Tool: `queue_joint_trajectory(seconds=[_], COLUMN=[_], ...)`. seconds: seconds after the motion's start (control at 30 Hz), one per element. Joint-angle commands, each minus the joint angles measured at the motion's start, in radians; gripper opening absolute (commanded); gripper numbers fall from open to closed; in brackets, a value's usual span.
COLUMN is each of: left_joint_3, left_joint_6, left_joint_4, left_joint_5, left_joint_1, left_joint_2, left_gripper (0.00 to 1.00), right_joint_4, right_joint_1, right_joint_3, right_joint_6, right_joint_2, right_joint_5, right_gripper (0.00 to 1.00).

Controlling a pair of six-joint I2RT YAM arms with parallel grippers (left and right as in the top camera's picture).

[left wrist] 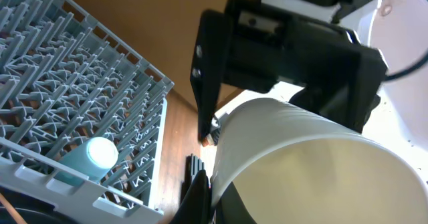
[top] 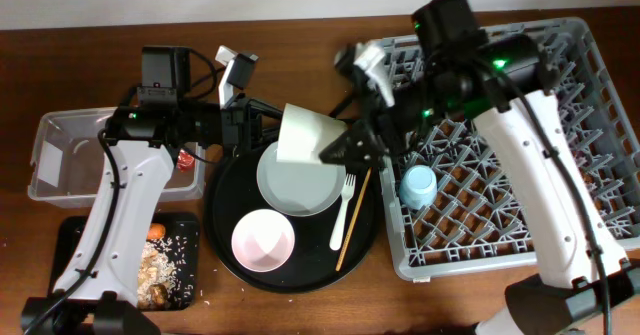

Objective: Sort waste into correct bins and load items into the dishwasher rack
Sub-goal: 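Pass the cream cup from the left gripper to the right gripper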

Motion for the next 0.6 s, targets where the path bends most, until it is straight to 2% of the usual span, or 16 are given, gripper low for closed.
queue_joint_trajectory(seconds=[0.0,0.23,0.3,0.37,0.4,0.47,0.5,0.57], left_joint_3=[0.010,0.010,0.010,0.010,0.010,0.010,0.010,0.010], left_joint_6=[0.013,0.013,0.013,0.013,0.013,0.013,0.013,0.013], left_joint_4=[0.007,0.022,0.021,0.021,0.021,0.021,0.021,0.021], left_joint_5=[0.025,0.025,0.026,0.025,0.025,0.025,0.025,0.025], left_joint_1=[-0.001,0.000,0.000,0.000,0.000,0.000,0.000,0.000], left_joint_2=[0.003,0.003,0.003,0.003,0.003,0.003,0.003,0.003], left_gripper=[0.00,0.00,0.00,0.00,0.00,0.00,0.00,0.01], right_joint_4=[-0.005,-0.023,-0.023,-0.022,-0.022,-0.022,-0.021,-0.020], right_joint_1=[0.029,0.002,0.002,0.002,0.002,0.002,0.002,0.001], right_joint_3=[0.006,0.006,0.006,0.006,0.006,0.006,0.006,0.006], right_joint_6=[-0.010,0.017,0.016,0.016,0.016,0.016,0.016,0.016], right_joint_2=[0.006,0.006,0.006,0.006,0.006,0.006,0.006,0.006], right_joint_5=[0.056,0.060,0.059,0.059,0.059,0.059,0.059,0.060], right_gripper=[0.81,0.74,0.67,0.66,0.63,0.41,0.38,0.38])
